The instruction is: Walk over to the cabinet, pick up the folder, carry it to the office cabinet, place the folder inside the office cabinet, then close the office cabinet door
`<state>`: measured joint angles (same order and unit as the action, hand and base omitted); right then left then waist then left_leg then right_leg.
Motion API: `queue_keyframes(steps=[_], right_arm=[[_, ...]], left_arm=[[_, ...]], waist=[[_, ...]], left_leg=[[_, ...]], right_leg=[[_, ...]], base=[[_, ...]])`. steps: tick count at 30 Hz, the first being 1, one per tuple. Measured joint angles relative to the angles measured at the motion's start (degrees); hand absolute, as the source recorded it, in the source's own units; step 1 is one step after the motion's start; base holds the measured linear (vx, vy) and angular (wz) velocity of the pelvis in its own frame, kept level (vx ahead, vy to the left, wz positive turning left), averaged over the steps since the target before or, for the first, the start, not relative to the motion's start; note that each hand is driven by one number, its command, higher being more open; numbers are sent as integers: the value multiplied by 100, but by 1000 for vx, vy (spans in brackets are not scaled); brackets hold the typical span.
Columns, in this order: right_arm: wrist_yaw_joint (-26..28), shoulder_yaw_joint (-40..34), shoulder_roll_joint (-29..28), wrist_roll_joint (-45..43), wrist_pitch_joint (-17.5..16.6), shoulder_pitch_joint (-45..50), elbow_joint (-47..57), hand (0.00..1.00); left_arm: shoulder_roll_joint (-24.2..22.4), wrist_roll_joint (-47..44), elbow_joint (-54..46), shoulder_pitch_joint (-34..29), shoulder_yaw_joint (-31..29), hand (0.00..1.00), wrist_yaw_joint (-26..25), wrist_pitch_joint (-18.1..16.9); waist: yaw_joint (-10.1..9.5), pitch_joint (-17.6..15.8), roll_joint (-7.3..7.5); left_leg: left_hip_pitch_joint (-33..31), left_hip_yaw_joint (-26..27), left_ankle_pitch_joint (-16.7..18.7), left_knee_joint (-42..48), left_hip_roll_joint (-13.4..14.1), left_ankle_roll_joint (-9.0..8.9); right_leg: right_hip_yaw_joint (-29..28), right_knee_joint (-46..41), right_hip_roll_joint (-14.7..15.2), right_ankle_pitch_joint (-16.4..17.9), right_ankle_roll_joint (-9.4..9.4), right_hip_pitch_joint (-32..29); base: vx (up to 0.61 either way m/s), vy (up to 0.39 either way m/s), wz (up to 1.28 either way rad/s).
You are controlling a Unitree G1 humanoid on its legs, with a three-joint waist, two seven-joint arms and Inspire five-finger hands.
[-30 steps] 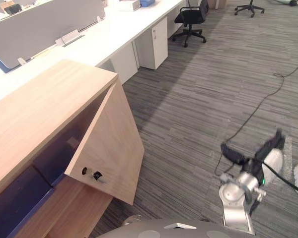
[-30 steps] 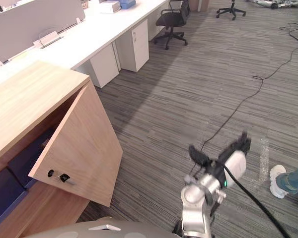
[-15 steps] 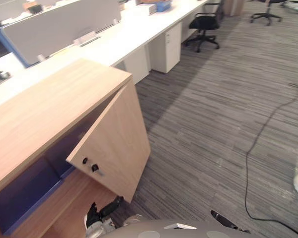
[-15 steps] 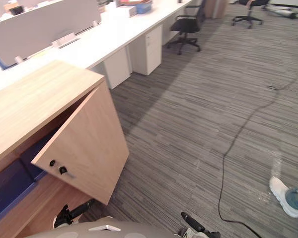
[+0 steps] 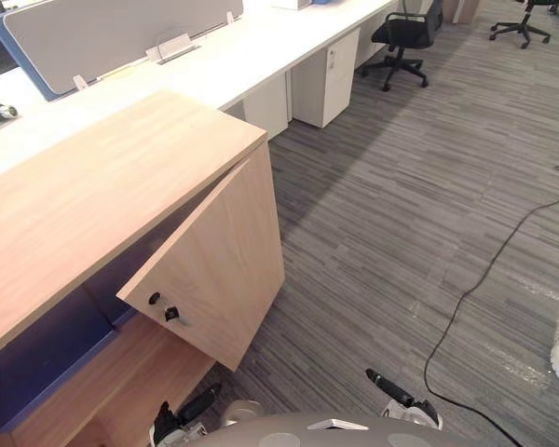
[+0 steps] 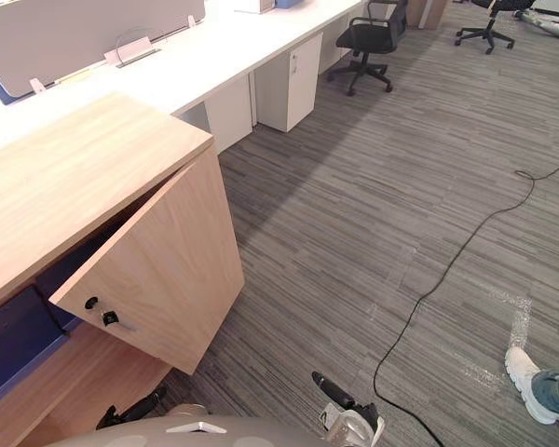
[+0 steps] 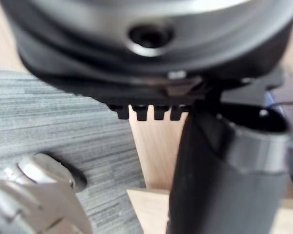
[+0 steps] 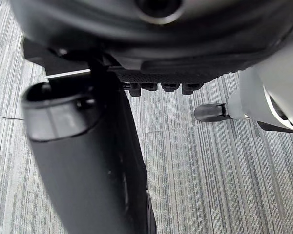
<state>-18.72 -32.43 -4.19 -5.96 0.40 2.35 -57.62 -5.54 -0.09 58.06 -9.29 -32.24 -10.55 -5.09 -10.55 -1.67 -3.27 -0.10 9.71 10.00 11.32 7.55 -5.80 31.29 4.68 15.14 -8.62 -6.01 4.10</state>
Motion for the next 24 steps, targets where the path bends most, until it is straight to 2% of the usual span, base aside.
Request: queue_keyframes(steps=[4, 5, 6, 8, 9, 10, 11, 12, 13, 14, 15, 16, 17, 18, 19, 20, 22, 24], right_arm=[[83, 102, 14, 2, 0, 12, -77, 100], [94, 132, 33, 1, 0, 18, -128, 100], [105, 145, 74, 2, 1, 50, -181, 100], [121, 130, 242, 0, 7, 100, -269, 100], [146, 81, 352, 2, -3, 147, -258, 100], [148, 55, 391, 2, -4, 151, -236, 100], [156, 41, 413, 4, -28, 144, -223, 100], [163, 65, 394, 4, -32, 148, -225, 100], [176, 213, 351, 4, -32, 145, -230, 100], [183, 304, 316, 3, -32, 132, -231, 100], [193, 535, 248, 5, -38, 104, -228, 100], [195, 843, 205, 3, -47, 119, -225, 100], [202, 1052, 201, 4, -40, 120, -222, 100], [206, 1269, 182, 3, -41, 117, -227, 100], [205, 1286, 185, -2, -37, 101, -248, 100], [194, 1209, 167, -2, -58, 17, -234, 100], [198, 1236, 173, -2, -69, 11, -234, 100], [193, 1280, 169, -2, -71, 6, -236, 100]], left_arm=[[0, -4, 11, -6, -12, 100, 21, -2], [0, -5, 16, -19, -16, 100, 29, -3], [13, -7, 35, -32, -13, 100, 60, -9], [5, -5, 122, -29, 49, 100, 95, -1], [6, -3, 159, -30, 101, 100, 115, -1], [7, -3, 152, -32, 127, 100, 126, -8], [18, -2, 28, -63, 205, 100, 118, -30], [18, -3, -24, -71, 205, 100, 107, -55], [23, -28, -87, -45, 177, 100, 71, -111], [35, -30, -113, -36, 166, 100, 59, -119], [54, -44, -123, -33, 155, 100, 43, -118], [55, -53, -124, -32, 157, 100, 13, -114], [73, -57, -148, -18, 160, 100, -3, -120], [121, -51, -203, -9, 144, 100, -18, -116], [100, -48, -196, -24, 123, 100, -24, -106], [40, -45, -135, -34, -44, 100, -36, -108], [-5, -23, 19, -33, -128, 100, -45, -79], [-9, -36, 77, -61, -223, 100, -62, -72]], waist=[[-21, 37, 25], [-20, 67, 76], [-22, 115, 100], [-22, 169, 13], [-20, 208, -45], [-20, 216, -46], [-9, 227, -106], [-7, 225, -46], [-15, 220, 66], [-17, 202, 105], [-15, 178, 140], [12, 170, 141], [41, 145, 202], [113, 68, 385], [108, 96, 329], [118, 98, 259], [143, 93, 141], [126, 94, 148]], left_leg=[[45, -72, 1, -100, -132, 3], [42, -159, -10, -134, -224, 26], [36, -303, -28, -171, -366, 89], [30, -647, -13, -148, -600, 208], [44, -988, -41, -126, -771, 301], [46, -1188, -66, -109, -865, 347], [36, -1745, -108, -1, -1008, 456], [9, -1958, -129, 53, -1044, 486], [-62, -2354, -173, 118, -1103, 520], [-95, -2542, -187, 154, -1129, 512], [-166, -2903, -213, 196, -1166, 476], [-276, -3300, -191, 258, -1227, 442], [-337, -3561, -139, 318, -1333, 398], [-429, -3930, -99, 430, -1527, 306], [-445, -4088, -76, 442, -1504, 229], [-447, -4252, -203, 296, -1400, 66], [-513, -4385, -354, 91, -1178, 10], [-533, -4430, -468, -145, -928, -116]], right_leg=[[34, -1, 117, -1, 0, 21], [127, -3, 201, -2, -2, 53], [278, -26, 329, 0, -2, 147], [527, -601, 690, 121, -134, 186], [577, -1397, 1047, 273, -9, 148], [499, -1910, 1249, 363, 148, 68], [-253, -3094, 1512, 636, 519, -291], [-680, -3388, 1376, 988, 448, -399], [-1489, -3642, 936, 1586, 396, -612], [-1893, -3652, 689, 1826, 402, -712], [-2604, -3561, 153, 2149, 399, -913], [-3220, -3277, -291, 2232, 370, -1002], [-3503, -2916, -440, 2137, 271, -1036], [-3607, -2653, -442, 2155, -139, -1026], [-3428, -2639, -441, 2215, -53, -1000], [-3172, -2592, -475, 2223, -46, -990], [-2816, -2335, -597, 2155, -28, -892], [-2566, -1996, -757, 2034, 22, -718]], base=[[19, 54, 7], [4, 76, 42], [11, 126, 75], [18, 183, 102], [20, 217, 118], [48, 280, 194], [69, 147, 174], [80, 55, 214], [58, -71, 150], [44, -103, 178], [12, -148, 175], [-9, -177, 194], [-21, -301, 202], [-12, -274, 159], [10, -273, 132], [-11, -132, 71], [-34, -122, 66], [36, -92, 47]])
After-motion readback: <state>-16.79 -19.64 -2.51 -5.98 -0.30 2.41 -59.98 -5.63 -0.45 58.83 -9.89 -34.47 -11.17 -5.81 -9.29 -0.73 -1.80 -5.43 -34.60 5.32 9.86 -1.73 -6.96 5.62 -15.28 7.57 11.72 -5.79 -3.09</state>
